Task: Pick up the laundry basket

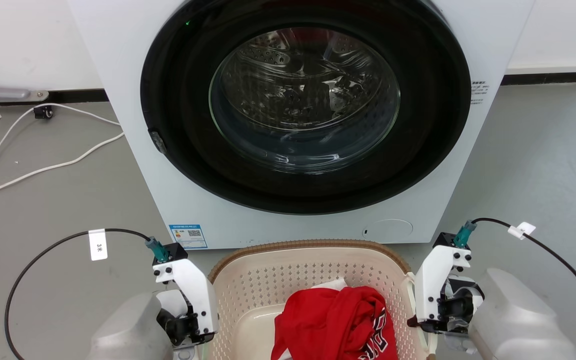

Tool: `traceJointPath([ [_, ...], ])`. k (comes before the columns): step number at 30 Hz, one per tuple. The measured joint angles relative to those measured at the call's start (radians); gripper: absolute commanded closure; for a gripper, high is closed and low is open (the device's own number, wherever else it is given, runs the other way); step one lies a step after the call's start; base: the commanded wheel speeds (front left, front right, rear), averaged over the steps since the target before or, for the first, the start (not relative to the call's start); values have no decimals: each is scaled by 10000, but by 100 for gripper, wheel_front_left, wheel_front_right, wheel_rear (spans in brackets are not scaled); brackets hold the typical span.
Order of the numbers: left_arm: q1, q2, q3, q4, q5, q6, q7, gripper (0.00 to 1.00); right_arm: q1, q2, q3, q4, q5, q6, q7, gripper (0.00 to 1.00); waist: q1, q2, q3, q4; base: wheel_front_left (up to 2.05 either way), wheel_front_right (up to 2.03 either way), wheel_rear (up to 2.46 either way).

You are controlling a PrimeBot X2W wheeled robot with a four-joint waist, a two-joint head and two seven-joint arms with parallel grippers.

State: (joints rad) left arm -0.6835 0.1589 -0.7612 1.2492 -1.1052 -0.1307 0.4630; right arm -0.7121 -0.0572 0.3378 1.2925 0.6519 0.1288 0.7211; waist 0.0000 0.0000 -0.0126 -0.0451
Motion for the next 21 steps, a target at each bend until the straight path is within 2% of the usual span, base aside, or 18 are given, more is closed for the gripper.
traceJointPath([
  [21,16,59,-198,-23,-259,0,-61,100,68,6,-29,0,-13,0,-88,100,1,0,-9,52,0,0,0],
])
